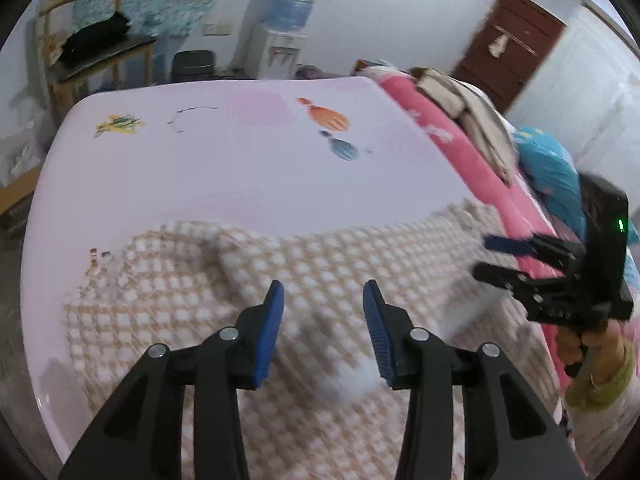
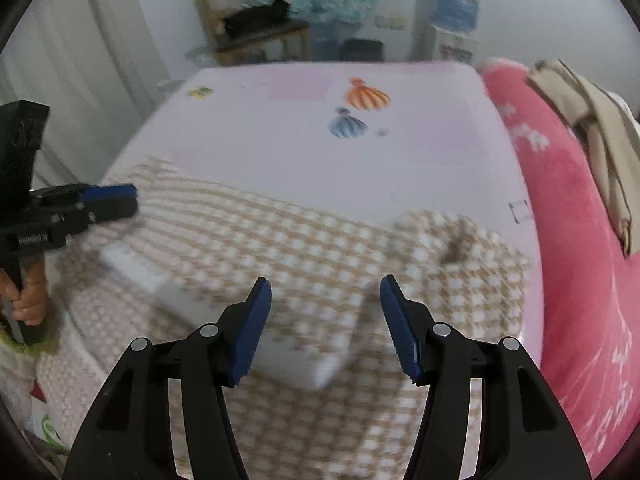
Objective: Fold large clothes
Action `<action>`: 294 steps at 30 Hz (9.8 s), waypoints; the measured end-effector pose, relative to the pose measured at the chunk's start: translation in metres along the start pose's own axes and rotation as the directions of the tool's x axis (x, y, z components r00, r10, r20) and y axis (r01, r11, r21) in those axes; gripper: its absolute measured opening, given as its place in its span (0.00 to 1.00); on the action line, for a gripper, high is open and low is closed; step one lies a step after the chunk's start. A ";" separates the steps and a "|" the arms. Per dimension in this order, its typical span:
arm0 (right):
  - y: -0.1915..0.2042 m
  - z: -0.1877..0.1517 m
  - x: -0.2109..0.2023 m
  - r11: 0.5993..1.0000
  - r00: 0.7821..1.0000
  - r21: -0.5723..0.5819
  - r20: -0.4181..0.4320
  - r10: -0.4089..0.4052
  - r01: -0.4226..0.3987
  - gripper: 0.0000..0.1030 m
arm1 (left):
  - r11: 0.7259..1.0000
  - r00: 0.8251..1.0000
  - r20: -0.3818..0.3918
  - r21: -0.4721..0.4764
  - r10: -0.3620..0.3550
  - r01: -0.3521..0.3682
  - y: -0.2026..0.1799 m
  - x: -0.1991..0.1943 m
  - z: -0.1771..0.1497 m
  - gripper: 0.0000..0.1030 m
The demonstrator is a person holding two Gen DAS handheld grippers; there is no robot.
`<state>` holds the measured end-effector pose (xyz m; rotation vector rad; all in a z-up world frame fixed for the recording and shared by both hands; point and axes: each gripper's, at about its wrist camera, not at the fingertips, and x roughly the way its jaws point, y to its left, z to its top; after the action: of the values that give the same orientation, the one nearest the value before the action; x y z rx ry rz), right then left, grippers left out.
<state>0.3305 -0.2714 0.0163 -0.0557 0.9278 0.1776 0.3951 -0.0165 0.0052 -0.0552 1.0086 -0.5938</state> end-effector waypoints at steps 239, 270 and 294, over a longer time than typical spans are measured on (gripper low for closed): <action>-0.040 -0.155 -0.070 0.969 0.997 0.237 -0.011 0.078 -0.073 0.14 | 0.923 0.926 0.015 -0.090 0.378 -0.375 0.004 -0.079 -0.197 0.38; 0.002 -0.142 -0.054 0.983 0.994 0.154 -0.051 -0.096 0.103 0.15 | 0.893 0.896 -0.017 -0.063 0.445 -0.445 -0.004 -0.080 -0.196 0.39; 0.045 -0.157 -0.138 0.970 0.961 0.161 0.179 -0.211 0.182 0.05 | 0.888 0.873 0.163 -0.073 0.460 -0.454 -0.019 -0.125 -0.201 0.11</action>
<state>0.1173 -0.2638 0.0333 0.0028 0.7312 -0.0686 0.1760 0.0736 -0.0010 0.1008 0.8193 -0.1327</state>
